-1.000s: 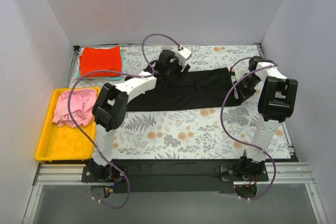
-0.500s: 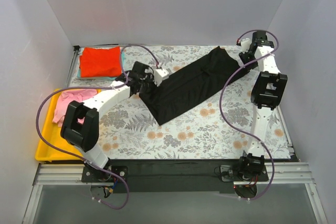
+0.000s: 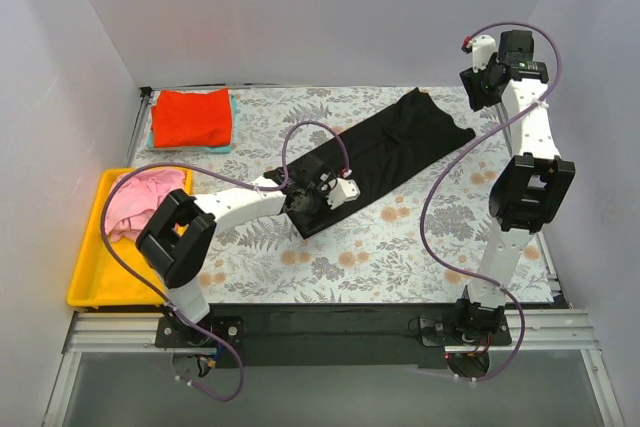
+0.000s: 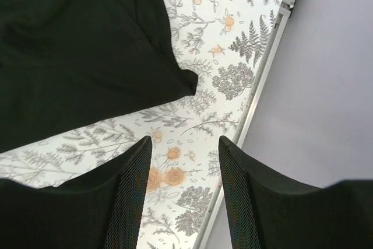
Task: Fold and stack the t-shirts
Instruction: Fold the tshirt
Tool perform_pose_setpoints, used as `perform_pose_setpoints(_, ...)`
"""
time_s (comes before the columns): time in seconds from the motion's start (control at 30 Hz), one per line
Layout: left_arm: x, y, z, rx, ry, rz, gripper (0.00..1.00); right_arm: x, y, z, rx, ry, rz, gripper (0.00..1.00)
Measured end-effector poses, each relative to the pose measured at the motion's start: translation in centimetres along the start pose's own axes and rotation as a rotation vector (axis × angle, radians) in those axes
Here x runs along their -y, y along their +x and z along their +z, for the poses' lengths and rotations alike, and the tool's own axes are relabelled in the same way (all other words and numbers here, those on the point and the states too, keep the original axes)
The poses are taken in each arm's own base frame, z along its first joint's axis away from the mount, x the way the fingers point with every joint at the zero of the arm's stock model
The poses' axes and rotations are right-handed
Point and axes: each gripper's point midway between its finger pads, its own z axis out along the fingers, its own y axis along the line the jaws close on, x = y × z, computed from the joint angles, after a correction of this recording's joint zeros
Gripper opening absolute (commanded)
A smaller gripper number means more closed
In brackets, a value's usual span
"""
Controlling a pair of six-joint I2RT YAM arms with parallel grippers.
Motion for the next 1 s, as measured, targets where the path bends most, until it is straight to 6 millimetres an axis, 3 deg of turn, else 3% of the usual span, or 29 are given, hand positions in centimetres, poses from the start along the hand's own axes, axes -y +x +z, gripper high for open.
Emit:
perform_pose_setpoints(0.1,0.0,0.8,1.4,-0.044,0.004,0.006,0.4,-1.1,0.1,-1.2,0.018,-0.034,0.015,0.56)
perform_pose_setpoints(0.2,0.2,1.9,2.5,-0.084,0.019,0.011,0.33,-2.8,1.5,-1.1,-0.007,-0.094,0.04,0.55)
perform_pose_setpoints(0.33,0.2,1.6,2.6,-0.085,0.027,0.03,0.13,-4.8,3.7,-0.2,-0.057,-0.167,0.064,0.54)
perform_pose_setpoints(0.37,0.4,1.8,2.7,-0.093,0.033,0.038,0.02,-5.1,4.1,0.0,-0.067,-0.177,0.068,0.54)
perform_pose_setpoints(0.4,0.6,1.8,2.7,-0.094,0.036,0.043,0.0,-5.4,4.4,0.0,-0.077,-0.187,0.072,0.54)
perform_pose_setpoints(0.57,2.6,1.8,2.7,-0.105,0.062,0.117,0.0,-6.1,5.1,0.1,-0.094,-0.214,0.081,0.54)
perform_pose_setpoints(0.67,5.8,1.9,2.4,-0.123,0.122,0.164,0.0,-6.4,5.5,0.1,-0.103,-0.223,0.084,0.54)
perform_pose_setpoints(0.77,10.4,1.6,2.0,-0.146,0.209,0.198,0.02,-6.8,6.1,-0.1,-0.119,-0.233,0.086,0.54)
perform_pose_setpoints(0.83,13.9,1.3,1.6,-0.17,0.284,0.218,0.17,-7.1,6.5,-0.4,-0.129,-0.239,0.085,0.54)
perform_pose_setpoints(0.9,16.7,0.4,1.1,-0.183,0.351,0.222,0.23,-7.4,6.9,-0.7,-0.139,-0.248,0.085,0.53)
perform_pose_setpoints(1.0,17.7,-3.2,0.1,-0.127,0.392,0.175,0.34,-7.8,7.3,-1.1,-0.147,-0.262,0.088,0.52)
